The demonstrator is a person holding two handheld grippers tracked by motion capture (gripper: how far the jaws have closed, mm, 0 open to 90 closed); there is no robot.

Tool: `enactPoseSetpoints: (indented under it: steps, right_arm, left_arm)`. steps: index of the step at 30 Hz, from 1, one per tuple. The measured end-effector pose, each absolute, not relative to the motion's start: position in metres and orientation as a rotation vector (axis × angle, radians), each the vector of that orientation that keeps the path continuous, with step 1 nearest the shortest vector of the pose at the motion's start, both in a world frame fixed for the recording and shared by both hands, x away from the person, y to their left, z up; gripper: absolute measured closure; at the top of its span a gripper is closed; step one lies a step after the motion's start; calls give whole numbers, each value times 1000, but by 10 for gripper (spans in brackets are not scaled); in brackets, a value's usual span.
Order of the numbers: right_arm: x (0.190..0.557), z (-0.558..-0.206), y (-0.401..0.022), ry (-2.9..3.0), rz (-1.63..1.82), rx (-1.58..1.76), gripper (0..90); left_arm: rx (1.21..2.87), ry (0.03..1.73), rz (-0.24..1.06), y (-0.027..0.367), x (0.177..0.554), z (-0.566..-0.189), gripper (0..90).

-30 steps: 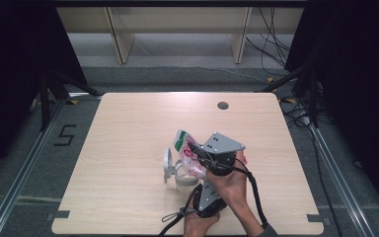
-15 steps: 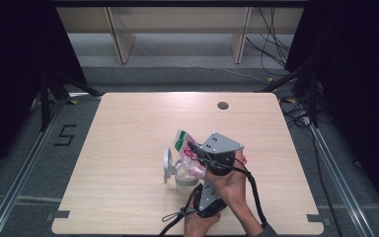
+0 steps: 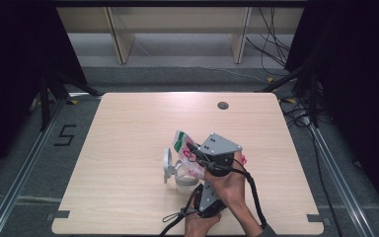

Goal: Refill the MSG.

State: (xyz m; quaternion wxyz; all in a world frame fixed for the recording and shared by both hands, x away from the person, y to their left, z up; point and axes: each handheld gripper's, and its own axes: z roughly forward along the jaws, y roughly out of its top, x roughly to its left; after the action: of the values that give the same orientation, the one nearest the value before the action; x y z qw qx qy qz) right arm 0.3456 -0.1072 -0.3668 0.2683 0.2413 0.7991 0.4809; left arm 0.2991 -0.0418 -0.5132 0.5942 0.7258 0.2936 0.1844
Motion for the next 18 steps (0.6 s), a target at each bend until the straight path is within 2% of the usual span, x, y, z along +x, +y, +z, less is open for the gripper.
enactPoseSetpoints:
  steps: [18]
  right_arm:
    - [344, -366, -107, 2145, 1315, 663, 900]
  left_arm:
    - [1672, 682, 431, -41, 298, -512, 754]
